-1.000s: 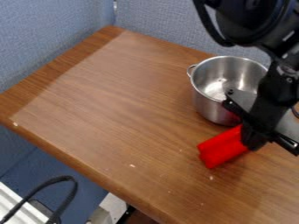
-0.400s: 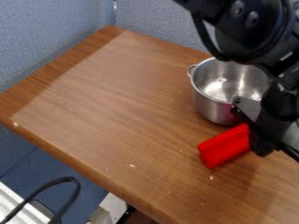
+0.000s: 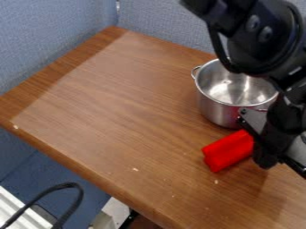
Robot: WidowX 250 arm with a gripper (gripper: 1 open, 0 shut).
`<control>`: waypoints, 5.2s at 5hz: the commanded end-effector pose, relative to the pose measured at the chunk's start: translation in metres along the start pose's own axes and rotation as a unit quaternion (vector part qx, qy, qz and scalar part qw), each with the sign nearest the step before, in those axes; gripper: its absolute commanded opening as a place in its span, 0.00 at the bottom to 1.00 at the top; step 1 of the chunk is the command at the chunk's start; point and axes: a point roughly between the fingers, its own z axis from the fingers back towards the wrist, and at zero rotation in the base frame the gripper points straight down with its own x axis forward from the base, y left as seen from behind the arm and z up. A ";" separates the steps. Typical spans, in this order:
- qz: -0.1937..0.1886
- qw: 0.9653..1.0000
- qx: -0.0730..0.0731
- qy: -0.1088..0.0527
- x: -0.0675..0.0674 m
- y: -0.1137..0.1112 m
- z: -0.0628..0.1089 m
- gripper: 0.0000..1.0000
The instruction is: Move the red object from the metal pot to the table
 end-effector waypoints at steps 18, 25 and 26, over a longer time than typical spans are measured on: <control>-0.004 1.000 -0.007 -0.010 0.026 0.056 -0.001 1.00; -0.022 1.000 -0.004 -0.017 0.024 0.090 0.022 1.00; -0.017 1.000 -0.012 -0.004 0.023 0.100 0.021 1.00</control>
